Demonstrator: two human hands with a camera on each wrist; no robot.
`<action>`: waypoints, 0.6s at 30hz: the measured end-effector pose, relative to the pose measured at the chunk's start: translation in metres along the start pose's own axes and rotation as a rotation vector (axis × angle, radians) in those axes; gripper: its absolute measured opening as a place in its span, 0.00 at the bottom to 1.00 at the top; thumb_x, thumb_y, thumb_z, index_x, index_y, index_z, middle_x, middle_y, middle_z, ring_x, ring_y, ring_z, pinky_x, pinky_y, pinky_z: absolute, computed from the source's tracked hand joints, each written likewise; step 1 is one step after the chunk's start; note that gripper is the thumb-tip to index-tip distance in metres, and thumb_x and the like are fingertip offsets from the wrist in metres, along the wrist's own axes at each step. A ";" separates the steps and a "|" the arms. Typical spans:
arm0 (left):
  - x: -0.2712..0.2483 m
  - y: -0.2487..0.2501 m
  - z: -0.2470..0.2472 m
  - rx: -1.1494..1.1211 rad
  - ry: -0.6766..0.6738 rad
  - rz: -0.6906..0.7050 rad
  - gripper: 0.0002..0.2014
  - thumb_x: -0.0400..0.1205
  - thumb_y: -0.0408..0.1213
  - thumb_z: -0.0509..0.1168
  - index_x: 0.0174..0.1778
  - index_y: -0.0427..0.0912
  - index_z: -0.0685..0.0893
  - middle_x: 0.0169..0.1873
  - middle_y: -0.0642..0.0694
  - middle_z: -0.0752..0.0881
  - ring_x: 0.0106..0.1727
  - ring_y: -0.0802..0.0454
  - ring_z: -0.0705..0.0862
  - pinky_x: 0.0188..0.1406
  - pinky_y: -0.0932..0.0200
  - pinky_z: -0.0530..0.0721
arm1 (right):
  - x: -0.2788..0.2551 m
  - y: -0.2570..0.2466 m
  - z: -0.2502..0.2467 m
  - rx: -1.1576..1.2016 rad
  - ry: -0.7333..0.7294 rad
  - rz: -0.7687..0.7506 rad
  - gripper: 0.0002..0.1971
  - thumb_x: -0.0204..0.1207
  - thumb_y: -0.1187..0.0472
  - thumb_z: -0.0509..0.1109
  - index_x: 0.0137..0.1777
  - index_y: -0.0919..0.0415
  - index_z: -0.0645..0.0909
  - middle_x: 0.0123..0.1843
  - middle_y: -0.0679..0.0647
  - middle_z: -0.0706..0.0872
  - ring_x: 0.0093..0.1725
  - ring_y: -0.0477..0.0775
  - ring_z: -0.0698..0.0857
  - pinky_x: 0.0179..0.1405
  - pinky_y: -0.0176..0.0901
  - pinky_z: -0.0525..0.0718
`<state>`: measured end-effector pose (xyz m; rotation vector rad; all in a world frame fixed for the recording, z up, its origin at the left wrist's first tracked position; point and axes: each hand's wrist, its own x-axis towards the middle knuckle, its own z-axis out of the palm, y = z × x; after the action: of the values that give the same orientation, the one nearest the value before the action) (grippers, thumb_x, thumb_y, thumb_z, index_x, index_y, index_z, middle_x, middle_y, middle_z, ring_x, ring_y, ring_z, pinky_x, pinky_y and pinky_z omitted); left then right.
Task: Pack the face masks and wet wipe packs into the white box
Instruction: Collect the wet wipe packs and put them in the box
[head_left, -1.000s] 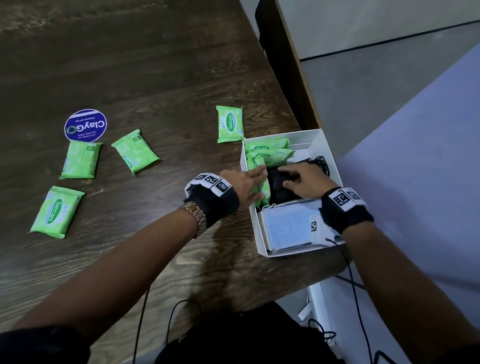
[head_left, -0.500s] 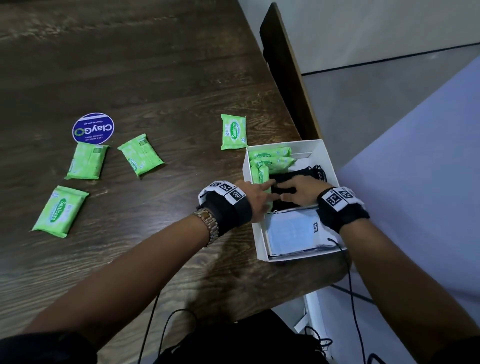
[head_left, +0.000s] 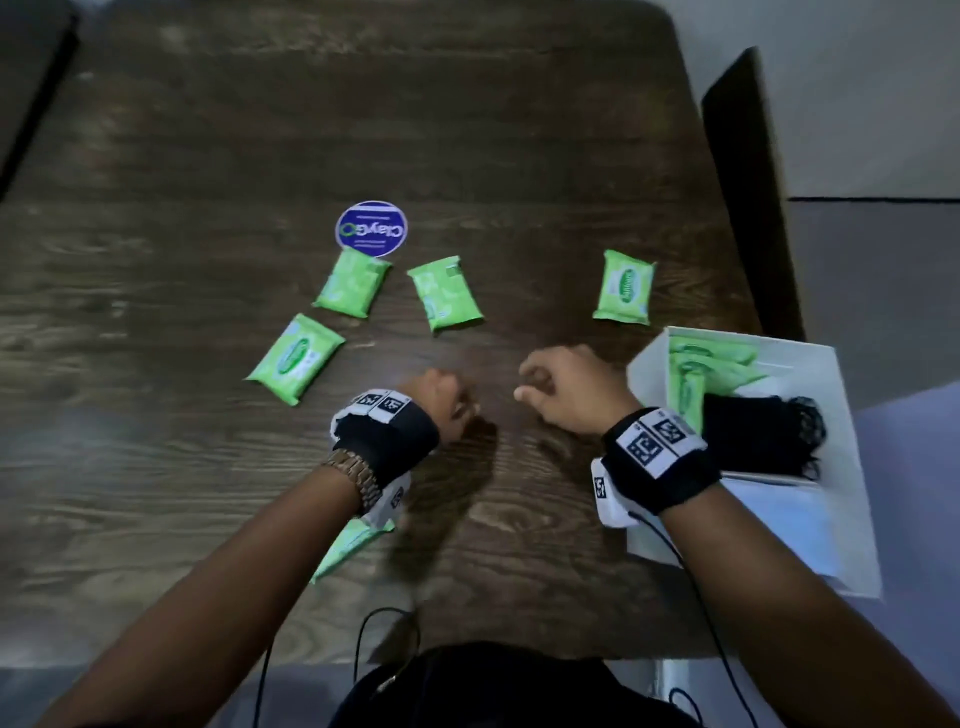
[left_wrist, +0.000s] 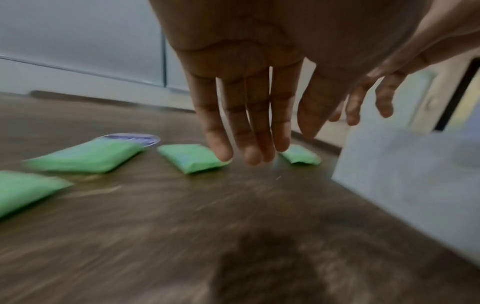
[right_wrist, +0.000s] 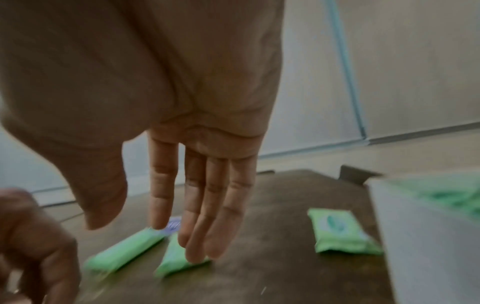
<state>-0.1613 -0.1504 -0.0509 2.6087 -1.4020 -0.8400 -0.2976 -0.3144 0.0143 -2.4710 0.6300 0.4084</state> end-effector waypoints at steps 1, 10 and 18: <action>-0.012 -0.027 0.009 -0.012 -0.012 -0.042 0.18 0.73 0.56 0.58 0.53 0.54 0.84 0.50 0.47 0.88 0.51 0.42 0.87 0.51 0.50 0.86 | 0.009 -0.014 0.021 -0.016 -0.060 -0.020 0.18 0.76 0.41 0.71 0.61 0.47 0.83 0.57 0.52 0.88 0.62 0.56 0.83 0.57 0.50 0.84; -0.040 -0.178 0.027 -0.003 0.353 -0.469 0.27 0.78 0.49 0.64 0.72 0.44 0.72 0.76 0.37 0.68 0.73 0.34 0.69 0.67 0.40 0.73 | 0.043 -0.144 0.183 -0.255 -0.350 -0.483 0.29 0.66 0.43 0.79 0.63 0.57 0.80 0.63 0.58 0.81 0.65 0.63 0.77 0.60 0.55 0.79; -0.011 -0.210 0.026 -0.040 0.209 -0.581 0.36 0.75 0.48 0.71 0.76 0.46 0.62 0.83 0.34 0.48 0.84 0.34 0.45 0.82 0.35 0.47 | 0.044 -0.166 0.250 -0.572 -0.454 -0.764 0.46 0.57 0.47 0.86 0.74 0.58 0.69 0.80 0.62 0.70 0.80 0.63 0.67 0.77 0.68 0.65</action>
<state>-0.0205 -0.0138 -0.1316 2.9994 -0.5686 -0.5927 -0.2123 -0.0626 -0.1314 -2.7359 -0.6946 0.8719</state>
